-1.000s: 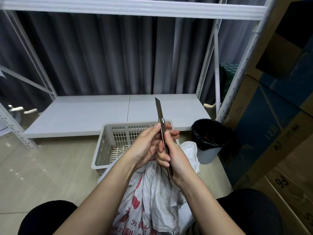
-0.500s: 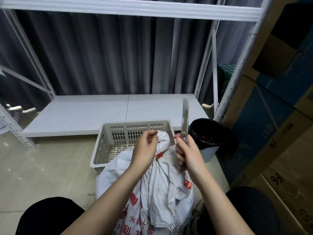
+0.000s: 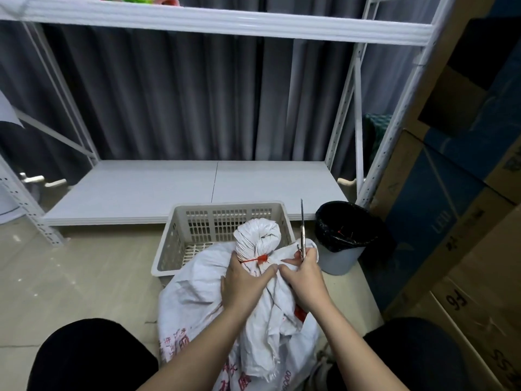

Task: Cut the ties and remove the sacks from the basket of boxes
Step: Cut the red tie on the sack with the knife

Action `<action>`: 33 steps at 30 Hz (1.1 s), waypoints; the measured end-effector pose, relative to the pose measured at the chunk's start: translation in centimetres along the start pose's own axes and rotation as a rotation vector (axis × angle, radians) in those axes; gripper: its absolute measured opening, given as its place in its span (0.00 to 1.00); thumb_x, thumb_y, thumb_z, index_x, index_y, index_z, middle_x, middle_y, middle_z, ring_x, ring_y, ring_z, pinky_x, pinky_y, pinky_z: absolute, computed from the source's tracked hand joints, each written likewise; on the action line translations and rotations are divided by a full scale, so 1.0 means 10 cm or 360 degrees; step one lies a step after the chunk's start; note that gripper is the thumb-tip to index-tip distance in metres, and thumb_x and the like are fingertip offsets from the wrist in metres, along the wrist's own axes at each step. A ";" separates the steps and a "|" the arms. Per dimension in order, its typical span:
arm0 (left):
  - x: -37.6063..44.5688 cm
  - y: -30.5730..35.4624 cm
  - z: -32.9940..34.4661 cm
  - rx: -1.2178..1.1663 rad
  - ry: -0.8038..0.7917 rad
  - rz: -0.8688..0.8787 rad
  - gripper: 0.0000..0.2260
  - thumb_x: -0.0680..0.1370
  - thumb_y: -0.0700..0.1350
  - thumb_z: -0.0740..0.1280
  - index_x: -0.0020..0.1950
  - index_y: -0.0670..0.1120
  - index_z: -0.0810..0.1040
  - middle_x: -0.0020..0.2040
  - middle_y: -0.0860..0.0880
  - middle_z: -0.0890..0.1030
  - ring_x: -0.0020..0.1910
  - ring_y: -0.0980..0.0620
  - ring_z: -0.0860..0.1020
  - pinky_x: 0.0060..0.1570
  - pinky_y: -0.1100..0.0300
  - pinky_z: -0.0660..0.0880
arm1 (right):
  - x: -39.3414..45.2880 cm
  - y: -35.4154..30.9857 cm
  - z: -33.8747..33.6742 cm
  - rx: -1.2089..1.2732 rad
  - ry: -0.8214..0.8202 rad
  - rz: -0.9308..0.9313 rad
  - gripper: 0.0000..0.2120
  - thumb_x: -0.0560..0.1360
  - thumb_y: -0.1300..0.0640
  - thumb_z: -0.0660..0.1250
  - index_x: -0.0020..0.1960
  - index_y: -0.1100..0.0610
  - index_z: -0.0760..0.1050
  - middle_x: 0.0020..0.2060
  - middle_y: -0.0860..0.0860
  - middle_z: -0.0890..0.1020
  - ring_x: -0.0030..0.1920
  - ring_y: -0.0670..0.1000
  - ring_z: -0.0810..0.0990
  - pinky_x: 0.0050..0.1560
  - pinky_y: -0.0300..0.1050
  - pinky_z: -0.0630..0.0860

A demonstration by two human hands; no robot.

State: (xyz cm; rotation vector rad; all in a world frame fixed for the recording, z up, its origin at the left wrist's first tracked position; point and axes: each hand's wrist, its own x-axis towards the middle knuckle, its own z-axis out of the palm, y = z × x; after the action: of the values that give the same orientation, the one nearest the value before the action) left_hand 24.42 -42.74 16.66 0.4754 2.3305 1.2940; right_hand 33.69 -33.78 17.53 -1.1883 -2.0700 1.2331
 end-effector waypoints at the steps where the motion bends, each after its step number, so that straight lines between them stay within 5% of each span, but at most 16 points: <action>1: -0.01 0.00 0.03 -0.0121 0.0016 -0.0020 0.48 0.53 0.72 0.67 0.69 0.51 0.66 0.64 0.52 0.77 0.64 0.47 0.75 0.64 0.49 0.71 | -0.01 -0.01 0.02 0.0013 0.0019 0.0005 0.21 0.70 0.58 0.70 0.57 0.59 0.64 0.47 0.48 0.77 0.53 0.52 0.79 0.52 0.47 0.74; 4: 0.04 0.01 0.07 -0.0359 0.0083 -0.0095 0.44 0.54 0.70 0.70 0.65 0.50 0.68 0.59 0.51 0.79 0.59 0.47 0.78 0.59 0.49 0.75 | -0.12 -0.03 0.09 0.0091 0.0002 0.0022 0.23 0.69 0.58 0.71 0.59 0.58 0.63 0.43 0.44 0.75 0.52 0.51 0.79 0.51 0.45 0.75; 8: 0.09 -0.03 0.05 -0.0502 0.0163 -0.0145 0.36 0.57 0.68 0.69 0.61 0.55 0.72 0.54 0.54 0.82 0.55 0.47 0.80 0.58 0.47 0.75 | -0.34 -0.13 0.10 0.0326 -0.0145 -0.0001 0.20 0.71 0.60 0.71 0.56 0.54 0.62 0.46 0.44 0.76 0.48 0.44 0.78 0.42 0.28 0.72; 14: 0.02 -0.05 -0.04 -0.0894 0.0139 0.0039 0.22 0.68 0.56 0.72 0.60 0.52 0.76 0.57 0.52 0.78 0.56 0.49 0.78 0.60 0.51 0.74 | -0.28 -0.62 -0.24 -0.0028 0.0441 -0.0494 0.15 0.73 0.55 0.69 0.52 0.54 0.63 0.43 0.47 0.80 0.41 0.52 0.80 0.44 0.50 0.76; 17: -0.02 -0.04 -0.11 -0.1019 0.0103 0.0078 0.14 0.71 0.48 0.72 0.55 0.47 0.80 0.55 0.43 0.80 0.54 0.42 0.79 0.55 0.49 0.75 | -0.12 -0.77 -0.26 -0.0428 0.0252 -0.0685 0.19 0.72 0.50 0.68 0.54 0.54 0.61 0.49 0.47 0.79 0.48 0.53 0.79 0.44 0.50 0.75; 20: -0.04 -0.01 -0.20 -0.1177 0.0081 0.0003 0.05 0.75 0.41 0.69 0.50 0.43 0.82 0.47 0.43 0.85 0.50 0.43 0.82 0.48 0.52 0.76 | -0.01 -0.66 -0.19 -0.0727 -0.0004 -0.0474 0.22 0.71 0.47 0.69 0.53 0.55 0.59 0.51 0.53 0.79 0.52 0.57 0.79 0.43 0.47 0.71; 24: -0.06 0.08 -0.31 -0.1258 0.0103 -0.0173 0.07 0.76 0.43 0.69 0.48 0.40 0.82 0.44 0.44 0.84 0.45 0.47 0.81 0.42 0.58 0.76 | -0.13 -0.39 -0.08 -0.0068 -0.0151 -0.0023 0.24 0.68 0.51 0.75 0.51 0.57 0.61 0.41 0.47 0.76 0.45 0.51 0.77 0.38 0.37 0.71; 28: 0.07 0.09 -0.37 -0.1357 -0.0143 -0.0286 0.07 0.79 0.44 0.63 0.46 0.45 0.80 0.37 0.52 0.84 0.43 0.52 0.81 0.39 0.63 0.74 | -0.32 -0.28 0.15 0.0428 -0.0039 0.0080 0.27 0.66 0.56 0.77 0.56 0.58 0.64 0.47 0.48 0.78 0.48 0.49 0.78 0.49 0.38 0.74; 31: 0.05 0.09 -0.49 -0.1488 -0.0372 -0.0353 0.14 0.82 0.39 0.54 0.46 0.46 0.79 0.30 0.55 0.83 0.33 0.62 0.82 0.31 0.71 0.75 | -0.42 -0.27 0.33 0.0418 -0.0039 0.0131 0.28 0.67 0.55 0.77 0.56 0.57 0.62 0.46 0.44 0.75 0.48 0.48 0.77 0.47 0.38 0.71; 33: -0.06 0.08 -0.62 -0.1515 -0.0548 -0.0420 0.20 0.81 0.41 0.56 0.39 0.43 0.85 0.32 0.48 0.84 0.31 0.56 0.83 0.27 0.68 0.76 | -0.45 -0.25 0.46 0.0398 0.0001 0.0145 0.28 0.66 0.54 0.78 0.56 0.58 0.63 0.44 0.44 0.75 0.48 0.50 0.77 0.47 0.40 0.70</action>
State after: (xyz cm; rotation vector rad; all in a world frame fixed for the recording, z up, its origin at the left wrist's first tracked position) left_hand 21.73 -47.04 20.42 0.0527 1.2355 1.7983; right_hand 31.65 -40.37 17.62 -1.1751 -1.8136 1.4835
